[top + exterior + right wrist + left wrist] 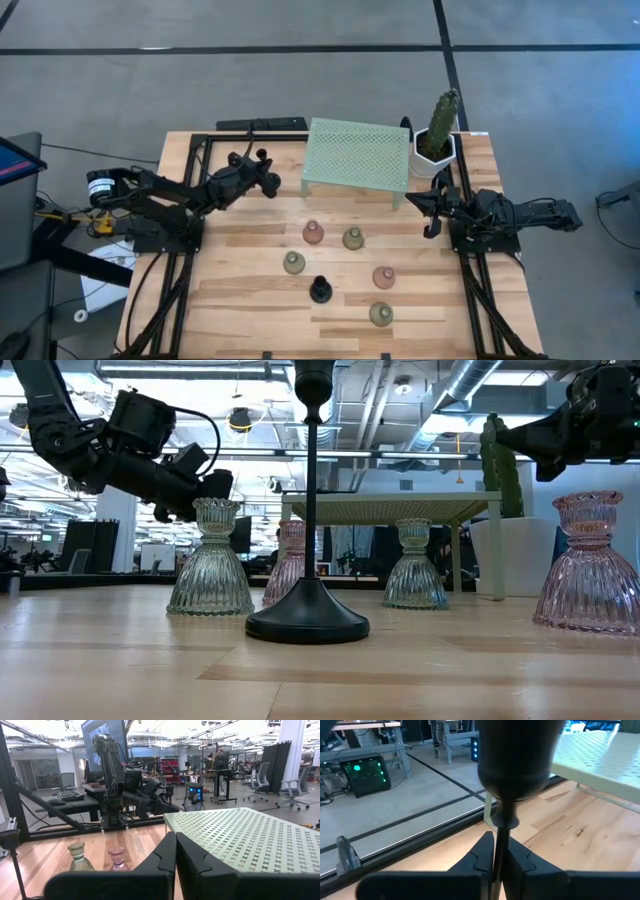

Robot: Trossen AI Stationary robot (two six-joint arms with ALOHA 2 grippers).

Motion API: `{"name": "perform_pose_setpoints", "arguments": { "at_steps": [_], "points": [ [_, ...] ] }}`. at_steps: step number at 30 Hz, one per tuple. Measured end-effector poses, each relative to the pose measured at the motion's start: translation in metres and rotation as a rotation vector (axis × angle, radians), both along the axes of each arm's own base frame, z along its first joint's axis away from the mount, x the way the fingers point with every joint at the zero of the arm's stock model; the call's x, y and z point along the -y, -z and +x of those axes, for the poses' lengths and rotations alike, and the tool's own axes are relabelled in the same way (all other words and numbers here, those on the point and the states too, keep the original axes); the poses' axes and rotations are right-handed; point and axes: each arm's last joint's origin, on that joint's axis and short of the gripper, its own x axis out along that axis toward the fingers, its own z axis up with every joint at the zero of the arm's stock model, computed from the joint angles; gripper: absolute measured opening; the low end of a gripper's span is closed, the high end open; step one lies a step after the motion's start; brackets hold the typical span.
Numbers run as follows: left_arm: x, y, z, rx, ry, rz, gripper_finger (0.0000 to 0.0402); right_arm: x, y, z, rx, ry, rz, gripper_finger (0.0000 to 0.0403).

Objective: Pick & Place candle stick holders
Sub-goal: Put the top black candle holder on the shelf

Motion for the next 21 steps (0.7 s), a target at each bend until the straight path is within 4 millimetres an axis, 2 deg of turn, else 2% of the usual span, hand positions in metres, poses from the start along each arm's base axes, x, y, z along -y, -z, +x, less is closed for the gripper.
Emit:
{"name": "perform_pose_setpoints", "arguments": {
  "at_steps": [6, 13, 16, 21],
  "points": [
    [0.004, -0.023, 0.016, 0.041, 0.044, 0.042, 0.0015, 0.0, 0.0, 0.0, 0.0, 0.0, -0.001, 0.0],
    [-0.003, -0.062, 0.045, -0.116, 0.03, 0.048, 0.0013, 0.0, 0.0, 0.0, -0.005, -0.001, 0.0, 0.0],
    [-0.007, -0.086, 0.054, -0.167, 0.007, 0.043, 0.0011, 0.0, 0.001, 0.0, -0.014, -0.001, 0.0, 0.0],
    [-0.009, -0.138, 0.064, -0.132, 0.047, 0.165, 0.0012, 0.0, 0.002, 0.0, -0.02, -0.001, -0.001, 0.0]
  ]
}}
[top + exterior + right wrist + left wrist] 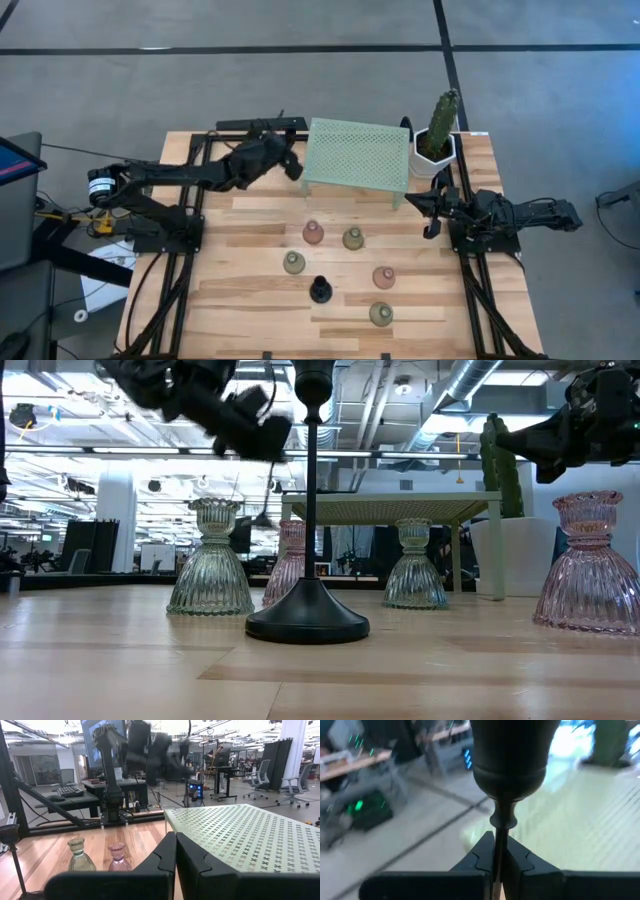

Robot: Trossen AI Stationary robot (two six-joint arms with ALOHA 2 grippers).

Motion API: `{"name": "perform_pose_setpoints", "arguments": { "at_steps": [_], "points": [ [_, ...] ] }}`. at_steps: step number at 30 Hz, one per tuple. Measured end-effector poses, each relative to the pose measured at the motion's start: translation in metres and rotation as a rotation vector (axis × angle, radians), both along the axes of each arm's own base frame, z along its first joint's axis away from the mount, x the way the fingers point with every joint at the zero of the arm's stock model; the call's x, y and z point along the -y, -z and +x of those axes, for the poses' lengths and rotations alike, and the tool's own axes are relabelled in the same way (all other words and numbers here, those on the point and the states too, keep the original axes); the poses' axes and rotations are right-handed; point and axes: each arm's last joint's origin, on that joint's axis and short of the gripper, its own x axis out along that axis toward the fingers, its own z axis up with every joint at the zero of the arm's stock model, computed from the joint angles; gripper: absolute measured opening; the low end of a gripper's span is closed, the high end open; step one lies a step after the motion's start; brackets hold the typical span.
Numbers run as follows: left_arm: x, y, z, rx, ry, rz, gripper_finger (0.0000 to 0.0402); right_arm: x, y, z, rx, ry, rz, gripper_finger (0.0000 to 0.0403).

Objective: Pick & Place candle stick holders
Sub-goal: Put the top black candle holder on the shelf

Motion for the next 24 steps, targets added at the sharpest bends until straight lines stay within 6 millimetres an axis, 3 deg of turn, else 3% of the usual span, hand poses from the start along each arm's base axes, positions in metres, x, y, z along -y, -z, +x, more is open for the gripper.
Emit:
{"name": "perform_pose_setpoints", "arguments": {
  "at_steps": [5, 8, 12, 18, 24],
  "points": [
    [-0.003, -0.049, 0.005, 0.09, 0.139, 0.087, 0.001, 0.0, 0.0, 0.0, -0.002, 0.0, 0.0, 0.0],
    [-0.013, -0.062, 0.012, 0.127, 0.225, 0.086, 0.0011, 0.0, 0.0, 0.0, -0.002, 0.0, -0.001, 0.0],
    [-0.032, -0.064, 0.032, 0.13, 0.282, 0.047, 0.001, 0.0, 0.0, 0.0, -0.002, 0.0, -0.001, 0.0],
    [-0.064, -0.056, 0.079, 0.117, 0.4, -0.017, 0.001, 0.0, 0.0, 0.0, -0.002, 0.0, 0.0, 0.0],
    [-0.078, -0.068, 0.112, 0.141, 0.494, -0.003, 0.001, 0.0, 0.002, 0.0, -0.024, 0.0, -0.002, 0.0]
  ]
}}
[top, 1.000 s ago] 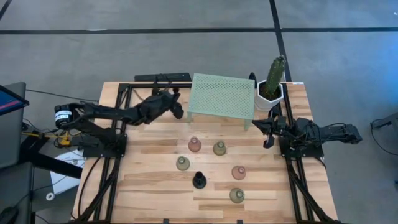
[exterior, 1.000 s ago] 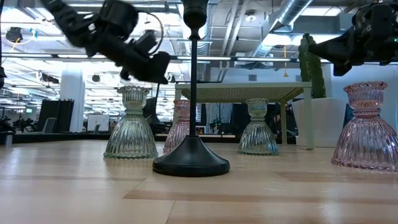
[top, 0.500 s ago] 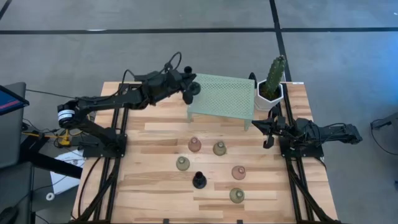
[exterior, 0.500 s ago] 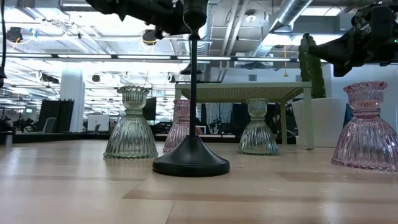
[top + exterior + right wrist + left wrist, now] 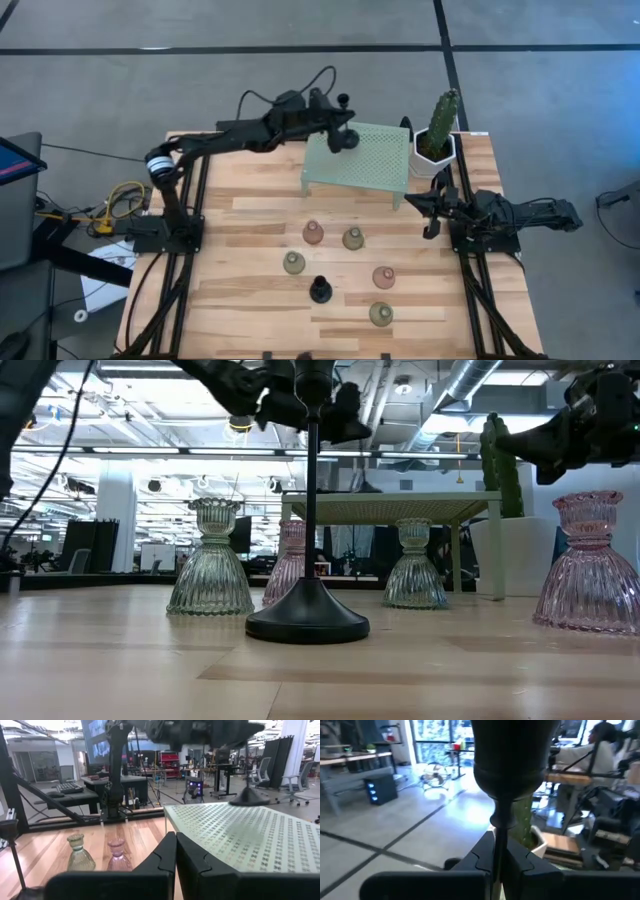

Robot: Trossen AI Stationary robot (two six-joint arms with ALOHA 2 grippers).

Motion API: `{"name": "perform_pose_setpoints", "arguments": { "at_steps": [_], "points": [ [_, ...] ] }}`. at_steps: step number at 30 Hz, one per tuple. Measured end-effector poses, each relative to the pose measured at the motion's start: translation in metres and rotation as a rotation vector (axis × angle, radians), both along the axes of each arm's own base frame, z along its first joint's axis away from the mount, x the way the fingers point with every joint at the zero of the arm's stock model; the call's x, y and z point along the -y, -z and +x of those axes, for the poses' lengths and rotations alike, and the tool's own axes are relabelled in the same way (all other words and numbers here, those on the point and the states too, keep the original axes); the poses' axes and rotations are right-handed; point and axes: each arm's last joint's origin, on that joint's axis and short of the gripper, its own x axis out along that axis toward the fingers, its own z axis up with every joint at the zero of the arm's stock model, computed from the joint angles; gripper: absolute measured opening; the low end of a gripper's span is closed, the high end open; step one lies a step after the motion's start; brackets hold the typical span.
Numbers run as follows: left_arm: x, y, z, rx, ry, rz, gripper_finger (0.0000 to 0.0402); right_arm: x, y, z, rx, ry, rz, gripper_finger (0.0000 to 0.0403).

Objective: Pick & Place candle stick holders
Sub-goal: Put the top black candle holder on the shelf

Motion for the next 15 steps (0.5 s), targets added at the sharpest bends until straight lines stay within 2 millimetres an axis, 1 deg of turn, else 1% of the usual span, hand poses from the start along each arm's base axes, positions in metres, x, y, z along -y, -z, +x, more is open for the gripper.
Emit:
{"name": "perform_pose_setpoints", "arguments": {
  "at_steps": [2, 8, 15],
  "points": [
    [-0.004, -0.001, 0.009, -0.009, 0.006, -0.006, 0.001, 0.0, 0.0, 0.0, -0.004, 0.0, 0.0, 0.0],
    [-0.013, 0.011, 0.031, -0.029, 0.05, -0.034, 0.001, 0.0, 0.0, 0.0, -0.004, 0.004, 0.0, 0.0],
    [-0.02, 0.016, 0.041, -0.017, 0.049, -0.024, 0.001, 0.0, 0.001, 0.0, -0.01, 0.004, 0.0, 0.0]
  ]
}}
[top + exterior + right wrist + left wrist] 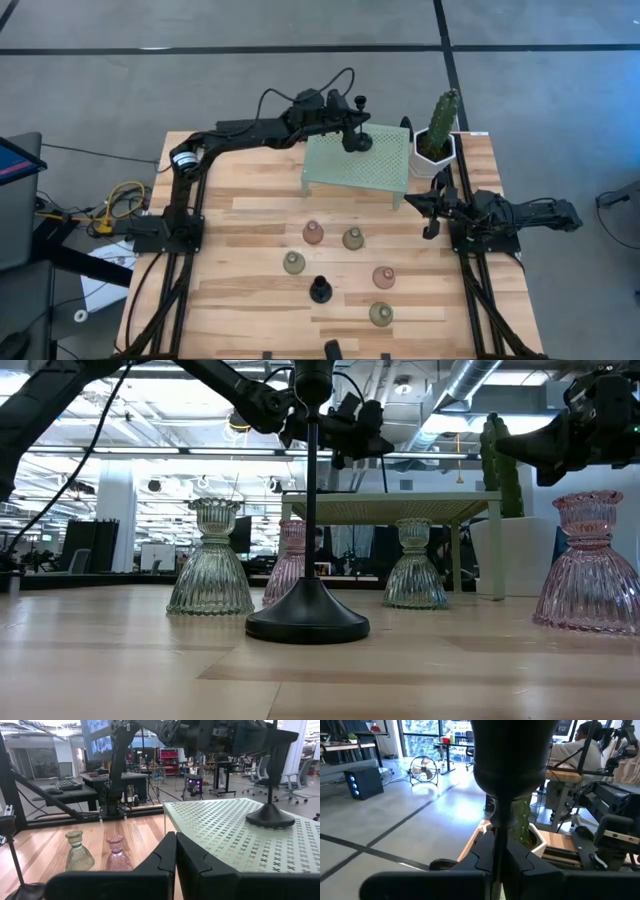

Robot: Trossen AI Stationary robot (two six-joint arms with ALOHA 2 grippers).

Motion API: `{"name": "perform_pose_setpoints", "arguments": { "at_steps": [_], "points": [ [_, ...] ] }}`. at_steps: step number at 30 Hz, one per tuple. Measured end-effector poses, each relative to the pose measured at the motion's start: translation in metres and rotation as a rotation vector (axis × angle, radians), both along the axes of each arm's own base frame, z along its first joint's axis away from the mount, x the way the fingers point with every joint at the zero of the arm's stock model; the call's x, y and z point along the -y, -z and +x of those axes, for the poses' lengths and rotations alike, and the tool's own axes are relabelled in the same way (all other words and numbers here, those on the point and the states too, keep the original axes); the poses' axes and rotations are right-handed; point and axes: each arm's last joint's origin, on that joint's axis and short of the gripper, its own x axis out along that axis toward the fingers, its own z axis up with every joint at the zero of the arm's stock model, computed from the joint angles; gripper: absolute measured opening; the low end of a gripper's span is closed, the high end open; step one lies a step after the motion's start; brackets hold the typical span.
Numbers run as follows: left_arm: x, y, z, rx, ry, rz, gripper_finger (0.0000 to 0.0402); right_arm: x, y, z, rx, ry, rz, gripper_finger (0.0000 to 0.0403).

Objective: Pick & Place candle stick holders
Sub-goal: Put the top black candle holder on the shelf, then put the middle green glass candle holder on the shelf

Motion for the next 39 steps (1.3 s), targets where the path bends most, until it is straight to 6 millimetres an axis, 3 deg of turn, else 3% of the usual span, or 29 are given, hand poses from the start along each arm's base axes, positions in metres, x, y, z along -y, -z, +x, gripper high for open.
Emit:
{"name": "perform_pose_setpoints", "arguments": {
  "at_steps": [18, 29, 39],
  "points": [
    [-0.003, -0.005, -0.004, 0.005, -0.017, 0.043, 0.0096, 0.0, 0.001, 0.0, -0.015, 0.0, -0.001, 0.0],
    [-0.002, -0.005, -0.006, -0.037, -0.022, 0.076, 0.0183, 0.0, 0.002, 0.0, -0.021, 0.0, -0.002, 0.0],
    [-0.001, -0.022, -0.031, -0.132, -0.045, 0.034, 0.0223, 0.0, 0.004, 0.0, -0.037, 0.0, -0.003, 0.0]
  ]
}}
